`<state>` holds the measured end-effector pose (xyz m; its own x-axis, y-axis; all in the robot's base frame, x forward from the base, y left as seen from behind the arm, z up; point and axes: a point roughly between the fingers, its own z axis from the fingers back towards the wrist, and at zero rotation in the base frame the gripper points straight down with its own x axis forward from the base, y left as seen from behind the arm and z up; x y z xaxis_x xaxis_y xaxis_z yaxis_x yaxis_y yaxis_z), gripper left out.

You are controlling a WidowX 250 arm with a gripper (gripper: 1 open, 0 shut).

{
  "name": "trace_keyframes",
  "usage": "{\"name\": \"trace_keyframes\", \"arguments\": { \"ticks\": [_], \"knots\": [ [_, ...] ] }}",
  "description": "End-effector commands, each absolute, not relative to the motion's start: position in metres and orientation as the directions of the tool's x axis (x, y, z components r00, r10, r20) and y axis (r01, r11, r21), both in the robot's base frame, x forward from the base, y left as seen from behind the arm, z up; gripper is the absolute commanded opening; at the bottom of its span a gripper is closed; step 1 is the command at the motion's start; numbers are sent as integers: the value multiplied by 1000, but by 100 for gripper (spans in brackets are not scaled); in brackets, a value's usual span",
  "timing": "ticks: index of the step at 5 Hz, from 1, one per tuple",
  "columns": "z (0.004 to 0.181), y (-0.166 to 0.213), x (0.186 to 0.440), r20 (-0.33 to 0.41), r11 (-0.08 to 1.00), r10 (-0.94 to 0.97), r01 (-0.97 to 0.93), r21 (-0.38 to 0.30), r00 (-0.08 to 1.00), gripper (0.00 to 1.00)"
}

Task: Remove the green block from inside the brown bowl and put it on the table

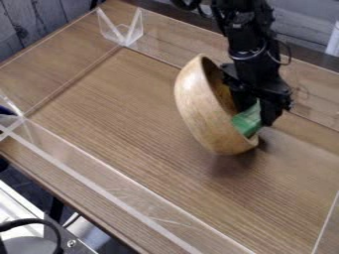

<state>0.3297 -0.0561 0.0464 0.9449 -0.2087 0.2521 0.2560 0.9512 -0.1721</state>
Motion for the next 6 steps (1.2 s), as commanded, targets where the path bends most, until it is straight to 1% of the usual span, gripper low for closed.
{"name": "trace_keyframes", "arguments": {
  "ticks": [1,2,4,5,6],
  "knots": [
    [49,-52,328,229,955,-199,241,-172,953,0],
    [41,-42,318,209,967,-176,209,-146,962,0],
    [34,-23,308,203,985,-121,143,-96,972,0],
    [44,-5,303,176,986,-115,134,-98,978,0],
    [45,23,304,185,993,-61,77,-84,981,100]
  ]
}}
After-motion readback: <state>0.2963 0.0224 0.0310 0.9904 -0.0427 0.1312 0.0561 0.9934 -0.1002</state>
